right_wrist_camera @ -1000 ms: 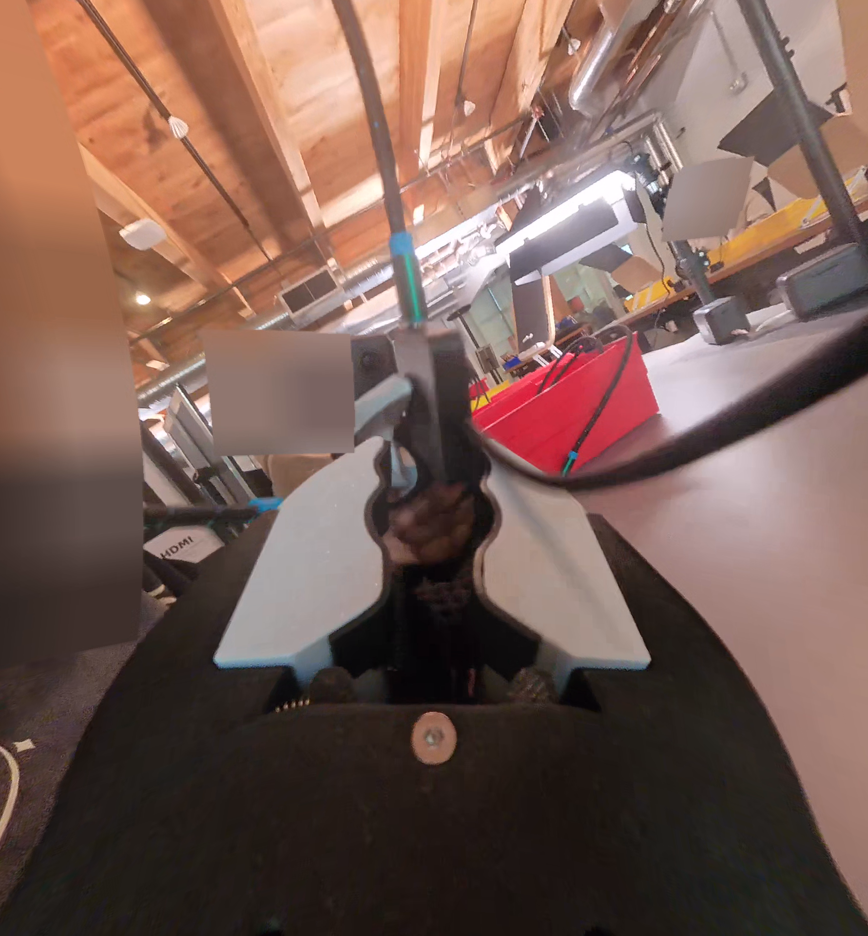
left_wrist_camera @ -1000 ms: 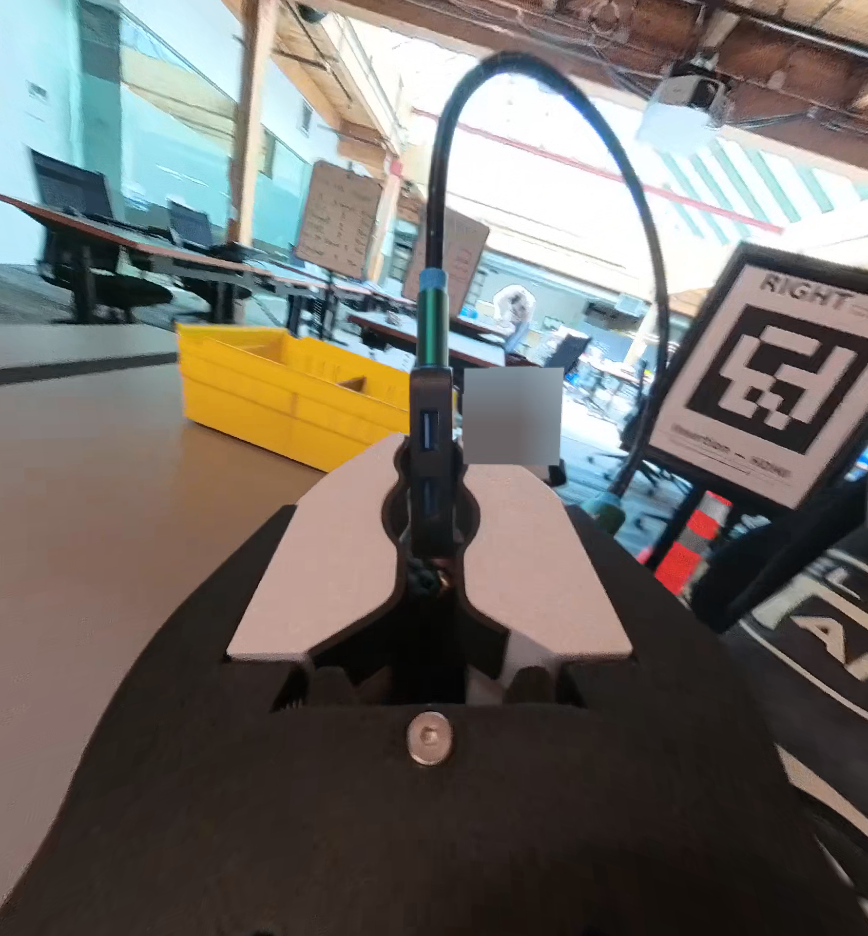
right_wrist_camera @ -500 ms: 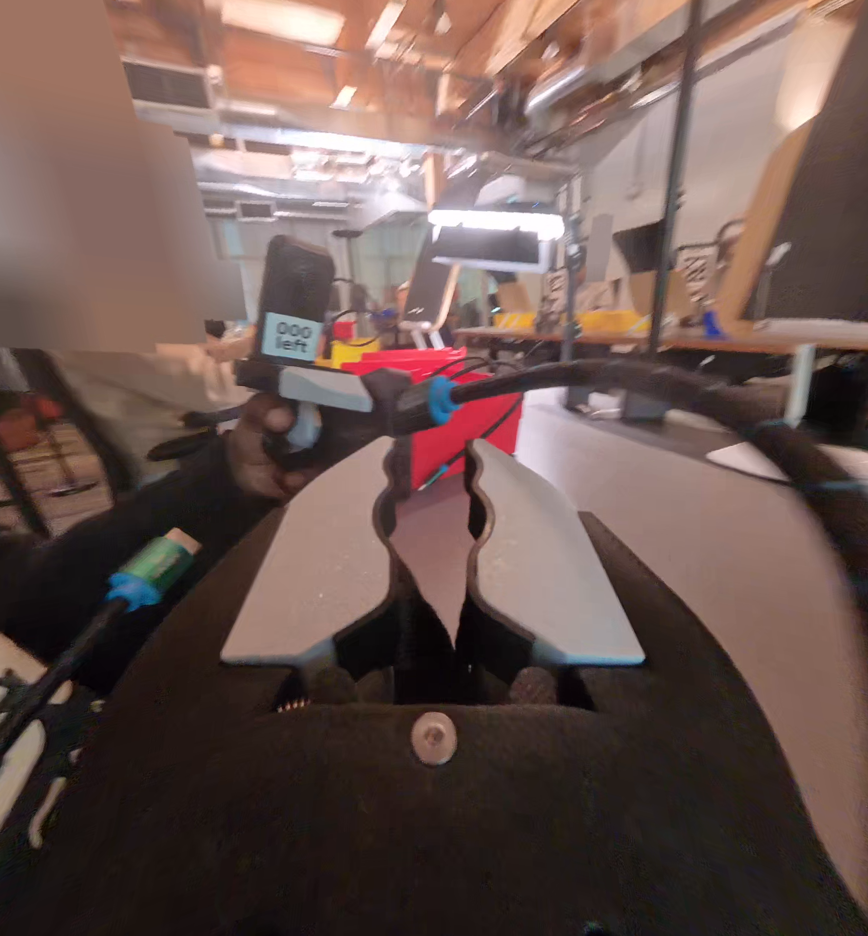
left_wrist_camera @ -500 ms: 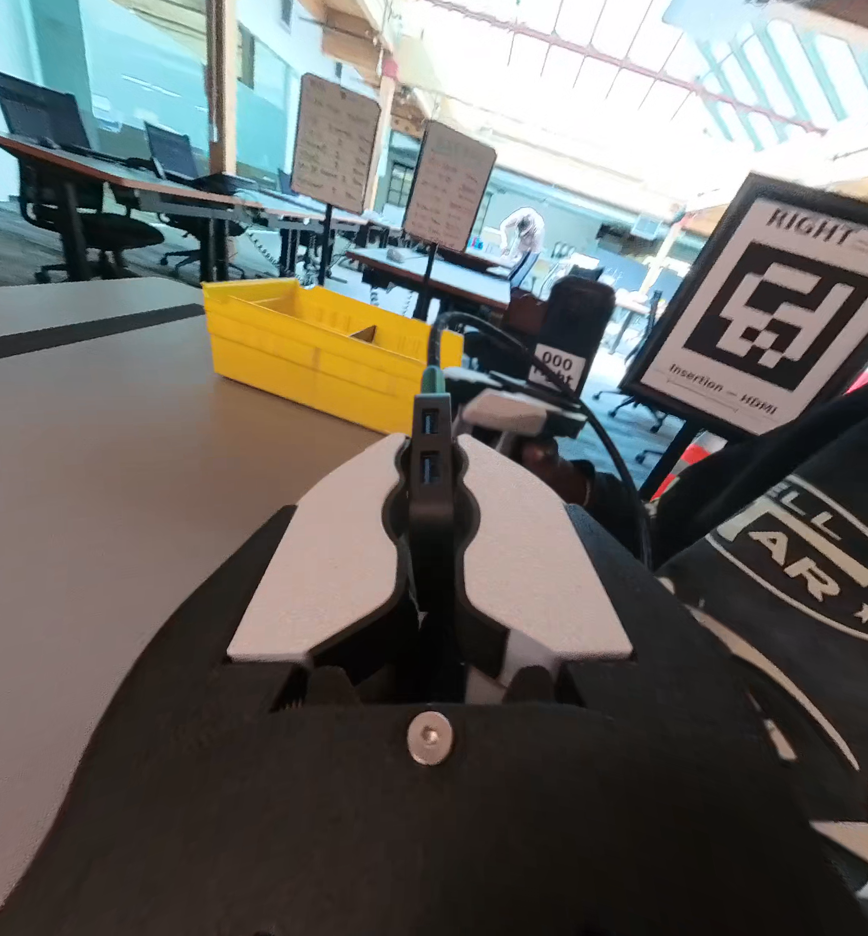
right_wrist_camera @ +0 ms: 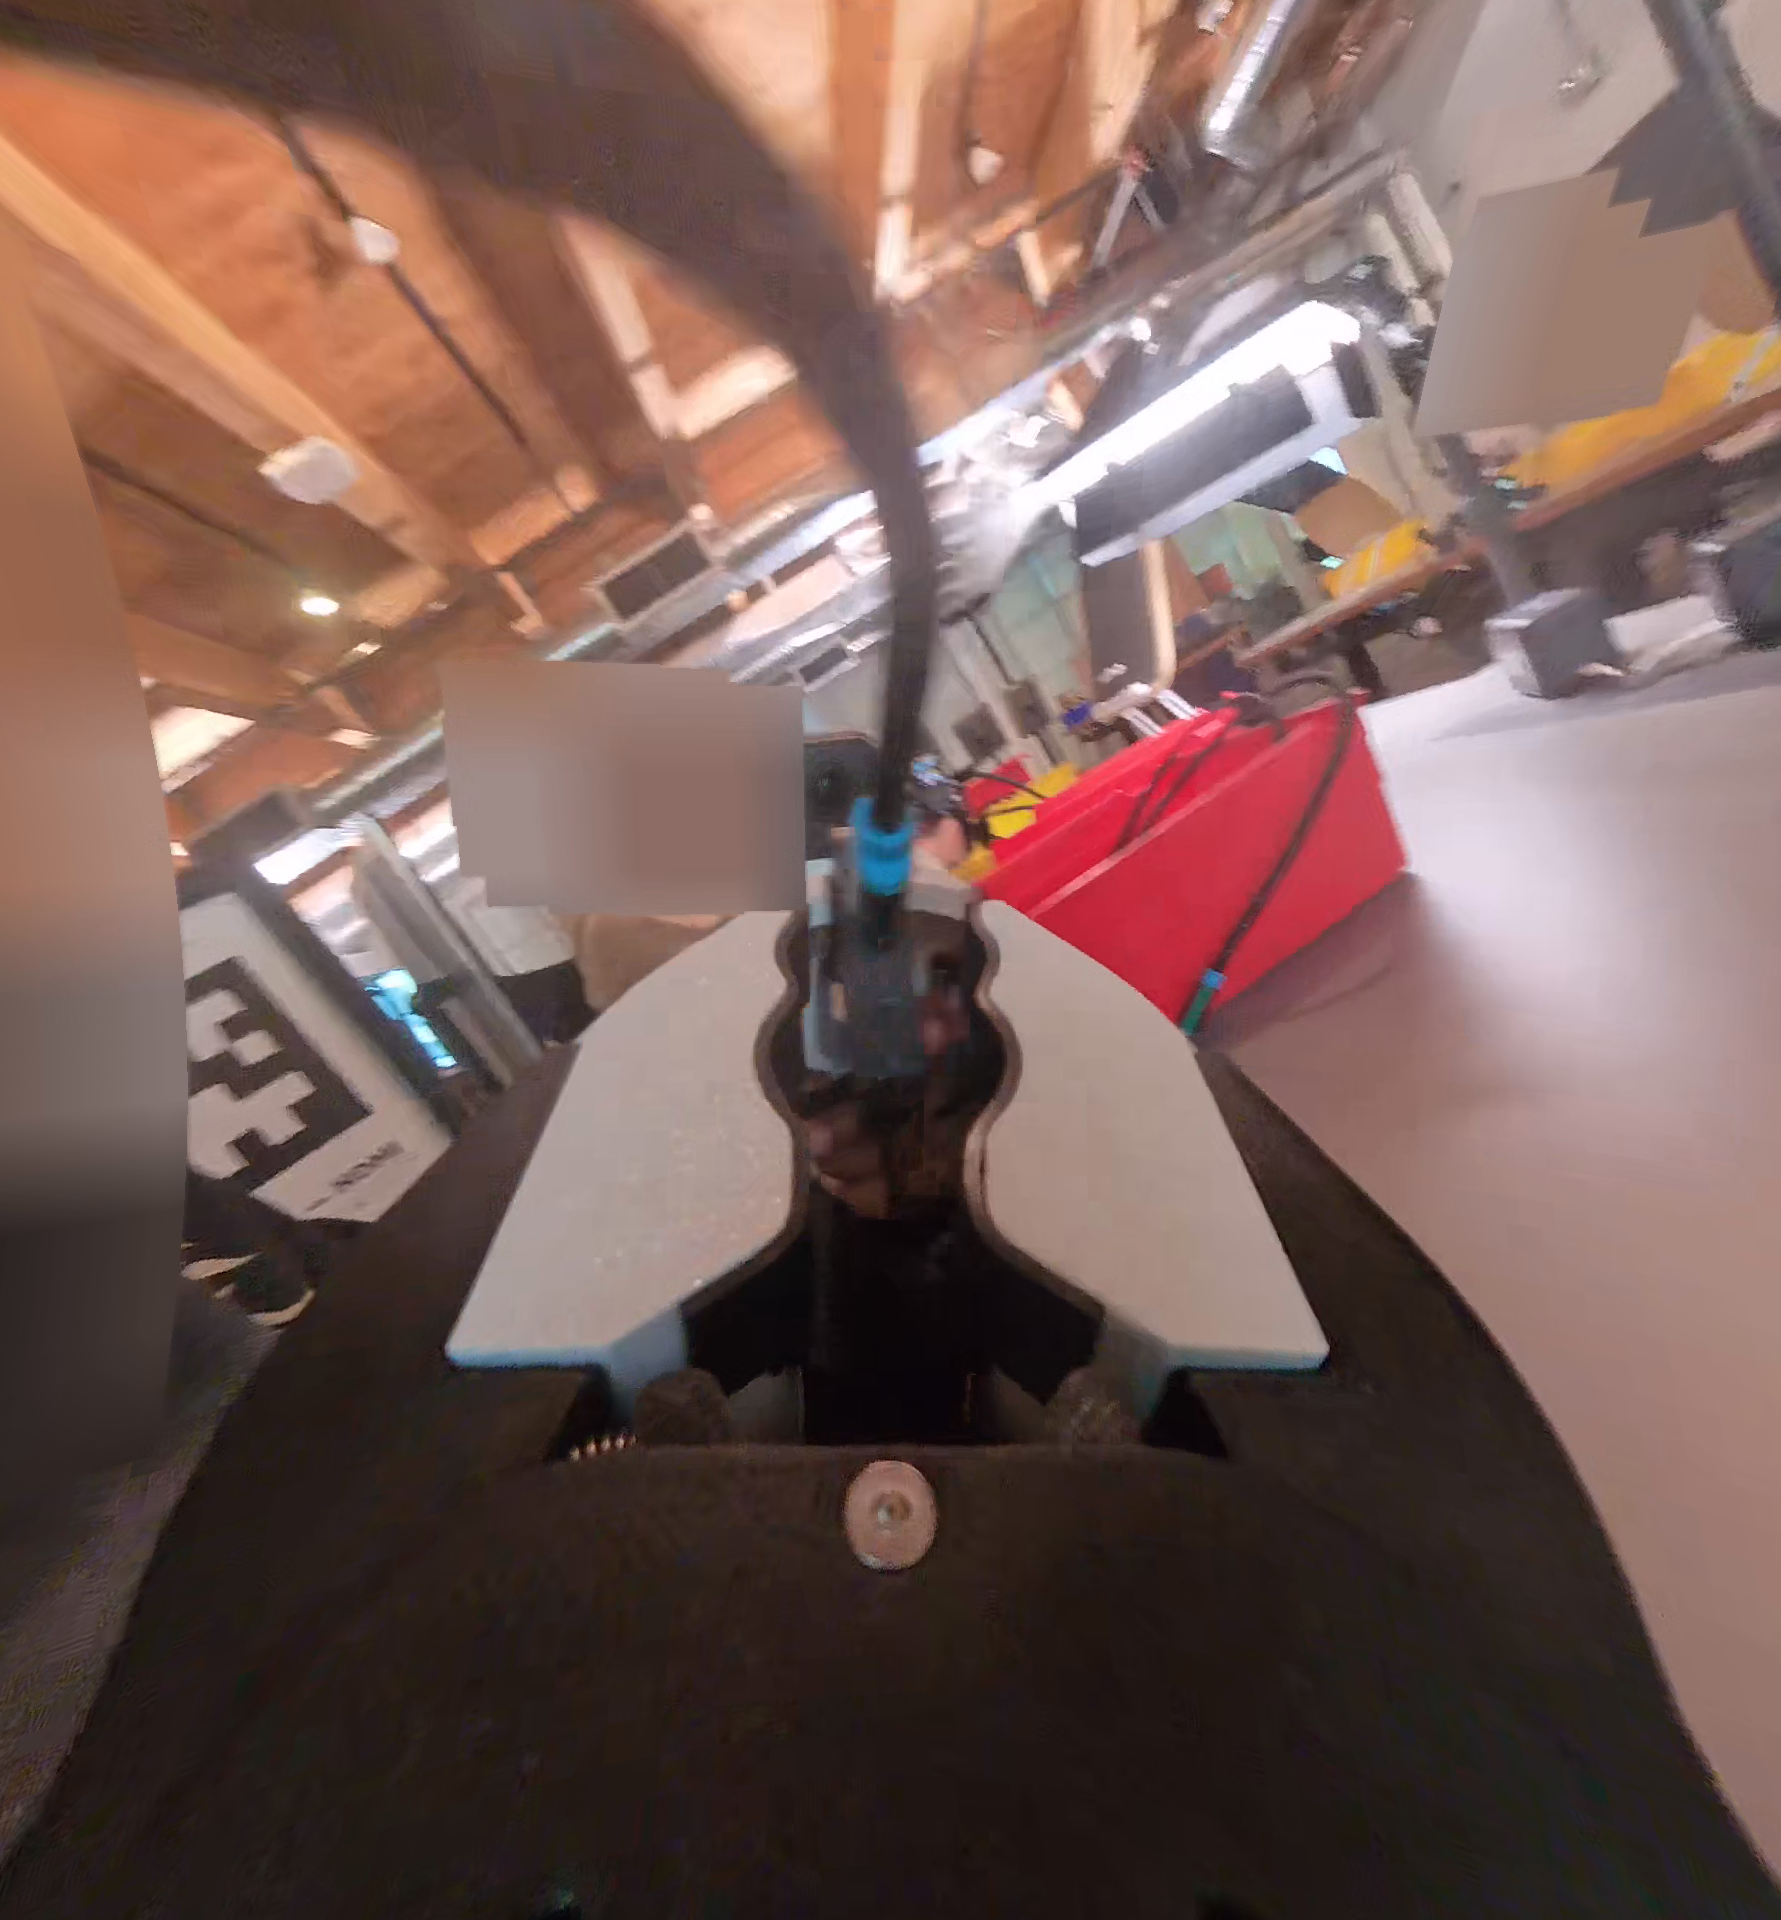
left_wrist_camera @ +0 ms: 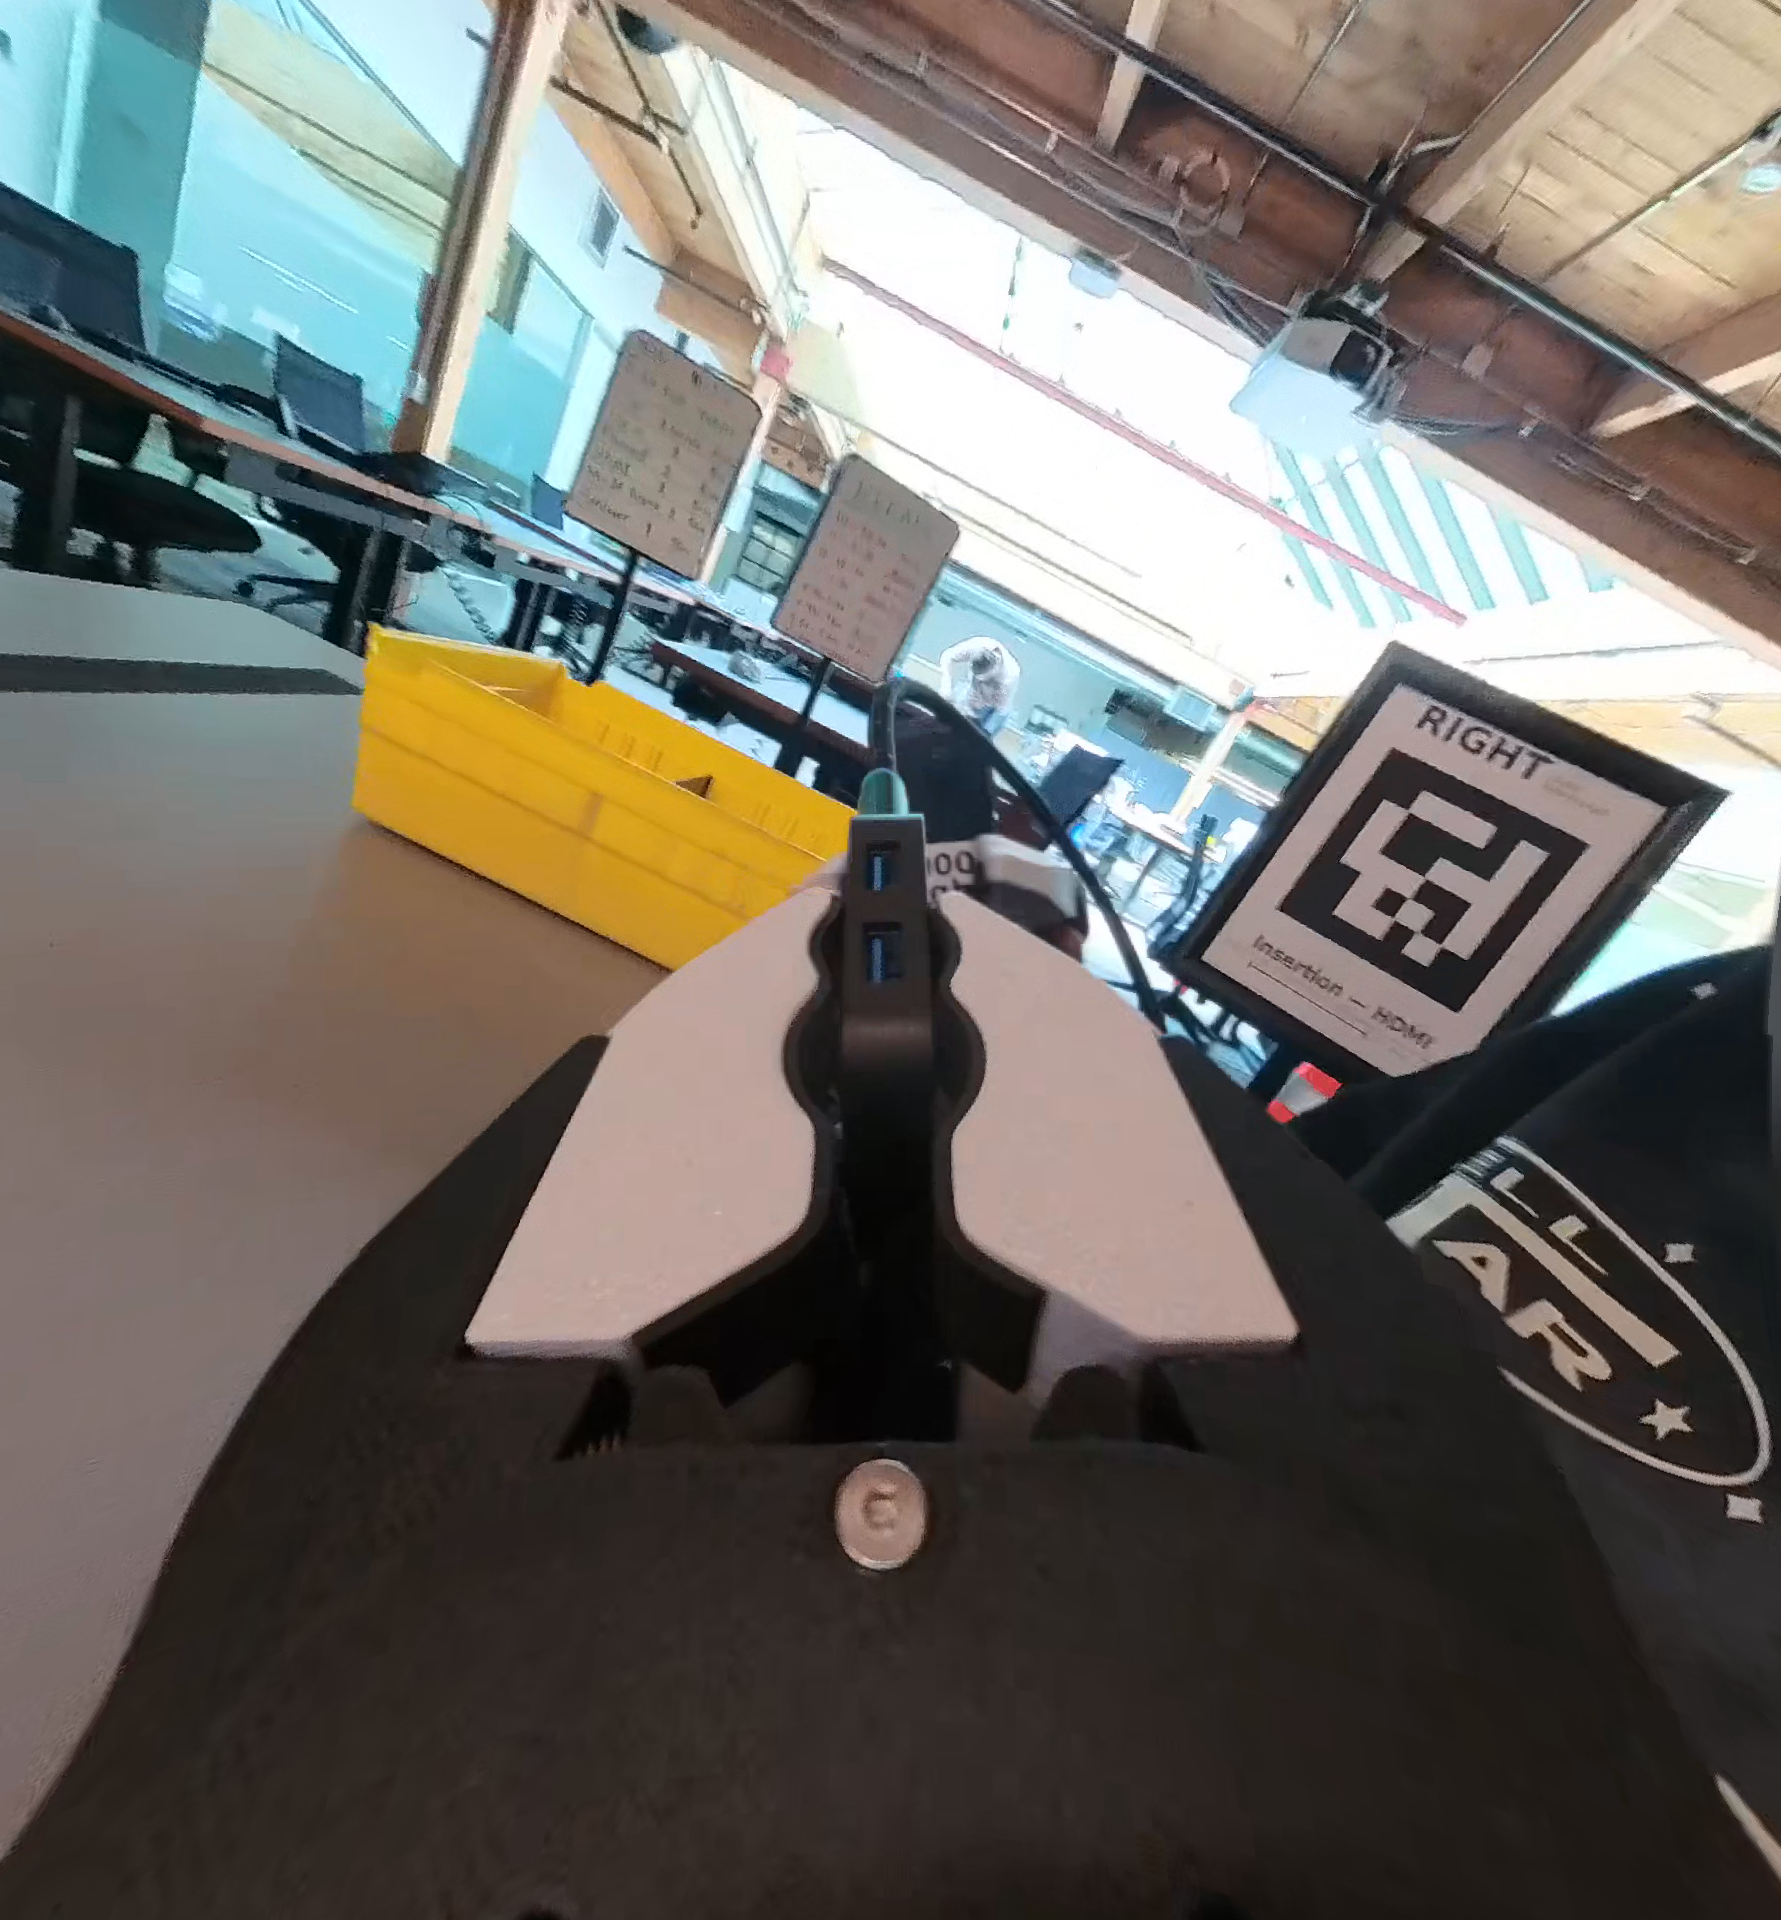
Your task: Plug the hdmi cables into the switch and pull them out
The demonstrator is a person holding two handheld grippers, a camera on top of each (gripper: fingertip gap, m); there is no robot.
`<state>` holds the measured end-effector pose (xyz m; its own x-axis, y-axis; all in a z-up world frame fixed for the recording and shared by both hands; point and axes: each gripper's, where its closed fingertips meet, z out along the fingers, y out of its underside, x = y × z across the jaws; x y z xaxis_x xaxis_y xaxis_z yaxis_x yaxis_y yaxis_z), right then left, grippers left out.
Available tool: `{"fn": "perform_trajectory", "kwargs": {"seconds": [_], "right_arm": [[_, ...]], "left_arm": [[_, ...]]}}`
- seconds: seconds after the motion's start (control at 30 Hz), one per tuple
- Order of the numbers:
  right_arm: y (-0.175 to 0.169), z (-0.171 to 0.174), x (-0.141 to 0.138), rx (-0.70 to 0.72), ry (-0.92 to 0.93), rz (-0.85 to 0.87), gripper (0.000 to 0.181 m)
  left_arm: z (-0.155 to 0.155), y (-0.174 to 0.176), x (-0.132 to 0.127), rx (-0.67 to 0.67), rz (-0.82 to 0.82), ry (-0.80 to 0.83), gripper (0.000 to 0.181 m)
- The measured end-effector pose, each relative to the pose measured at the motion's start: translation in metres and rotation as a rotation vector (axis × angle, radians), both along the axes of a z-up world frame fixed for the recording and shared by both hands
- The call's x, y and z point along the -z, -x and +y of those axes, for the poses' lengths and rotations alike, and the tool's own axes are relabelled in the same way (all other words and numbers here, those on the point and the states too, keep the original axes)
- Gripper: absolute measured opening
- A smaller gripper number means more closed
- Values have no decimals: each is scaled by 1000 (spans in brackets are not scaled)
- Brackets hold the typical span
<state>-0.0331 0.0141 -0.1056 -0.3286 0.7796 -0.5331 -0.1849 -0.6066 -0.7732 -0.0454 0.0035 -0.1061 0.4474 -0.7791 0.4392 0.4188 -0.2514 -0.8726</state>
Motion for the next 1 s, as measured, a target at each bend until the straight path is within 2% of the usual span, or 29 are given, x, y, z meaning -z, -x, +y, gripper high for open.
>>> {"fn": "perform_trajectory", "kwargs": {"seconds": [0.07, 0.13, 0.2, 0.27, 0.33, 0.37, 0.43, 0.5, 0.57, 0.6, 0.77, 0.87, 1.0], "right_arm": [[2, -4, 2, -14, -19, -9, 25], [-3, -10, -5, -50, -39, 42, 13], [-5, -7, -7, -13, -74, 47, 13], [-9, 0, -12, 49, -67, 83, 14], [-14, 7, -18, 60, -5, 133, 14], [-16, 9, -21, 41, 38, 159, 13], [-17, 13, -22, 22, 114, 193, 11], [-16, 15, -22, 22, 146, 205, 10], [-15, 12, -25, 2, 146, 221, 13], [-14, 11, -26, -5, 148, 227, 13], [-5, 12, -26, 65, 169, 249, 13], [-5, 14, -25, 136, 161, 255, 12], [-3, 13, -21, 143, 159, 246, 12]], "left_arm": [[-3, -11, 4, 42, 28, 5, 12], [-4, -22, 8, 66, 57, 7, 14], [0, -24, 3, 48, 5, -10, 12], [10, -16, -6, -41, -134, -39, 20], [22, -4, -12, -171, -304, -77, 42], [24, -1, -13, -215, -354, -100, 51], [25, -9, -10, -235, -358, -124, 54], [19, -28, -9, -181, -274, -165, 50], [15, -33, -10, -185, -228, -200, 21], [14, -31, -11, -196, -242, -214, 15], [13, -20, -14, -217, -441, -181, 13], [13, -12, -14, -238, -499, -180, 12], [13, -9, -12, -190, -566, -136, 13]]}}
